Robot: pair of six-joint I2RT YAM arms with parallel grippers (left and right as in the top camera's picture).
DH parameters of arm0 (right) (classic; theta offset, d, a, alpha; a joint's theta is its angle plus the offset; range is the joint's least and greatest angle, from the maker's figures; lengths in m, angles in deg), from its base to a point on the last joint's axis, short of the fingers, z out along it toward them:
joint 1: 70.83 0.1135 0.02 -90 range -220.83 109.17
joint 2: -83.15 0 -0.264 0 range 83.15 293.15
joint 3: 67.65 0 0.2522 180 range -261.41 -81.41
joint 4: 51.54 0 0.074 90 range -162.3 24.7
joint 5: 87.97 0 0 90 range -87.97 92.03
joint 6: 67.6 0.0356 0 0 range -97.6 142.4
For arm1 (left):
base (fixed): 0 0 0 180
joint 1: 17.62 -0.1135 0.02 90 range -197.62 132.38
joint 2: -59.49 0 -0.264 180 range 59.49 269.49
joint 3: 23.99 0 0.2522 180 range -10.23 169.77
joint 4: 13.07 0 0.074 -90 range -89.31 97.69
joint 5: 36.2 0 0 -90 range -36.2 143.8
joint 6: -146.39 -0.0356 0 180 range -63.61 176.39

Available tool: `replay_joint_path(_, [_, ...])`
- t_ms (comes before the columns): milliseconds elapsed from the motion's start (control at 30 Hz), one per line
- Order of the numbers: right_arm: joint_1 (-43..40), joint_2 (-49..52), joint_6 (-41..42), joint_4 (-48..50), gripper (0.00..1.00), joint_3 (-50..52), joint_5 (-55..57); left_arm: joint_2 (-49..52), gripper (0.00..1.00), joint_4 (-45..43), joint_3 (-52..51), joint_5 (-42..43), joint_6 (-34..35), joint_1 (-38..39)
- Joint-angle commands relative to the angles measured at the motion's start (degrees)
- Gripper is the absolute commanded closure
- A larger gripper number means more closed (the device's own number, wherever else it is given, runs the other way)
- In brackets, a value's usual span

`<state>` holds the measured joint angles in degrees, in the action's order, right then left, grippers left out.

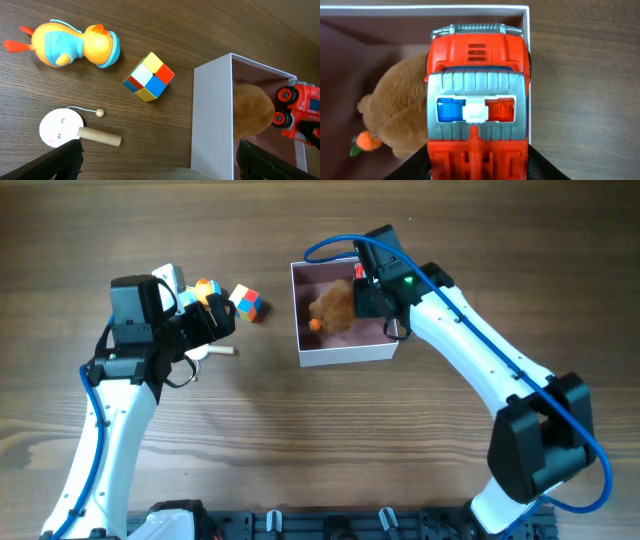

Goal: Pack container
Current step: 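Place the red fire truck into the box beside the plush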

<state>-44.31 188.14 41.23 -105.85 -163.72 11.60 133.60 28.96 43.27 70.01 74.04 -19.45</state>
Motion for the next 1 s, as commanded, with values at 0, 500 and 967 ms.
replay_joint_path(0, [-0.3,3.3,0.9,1.2,0.72,-0.5,1.6,0.3,0.00,-0.1,1.2,0.2,-1.1,0.3])
replay_joint_path(500, [-0.3,-2.3,-2.3,1.4,0.30,-0.6,1.3,0.3,0.00,-0.1,1.2,0.2,-1.1,0.3])
replay_joint_path(967, [-7.6,-21.1,6.0,-8.9,0.13,-0.6,-6.4,0.3,0.00,-0.1,1.2,0.2,-1.1,0.3])
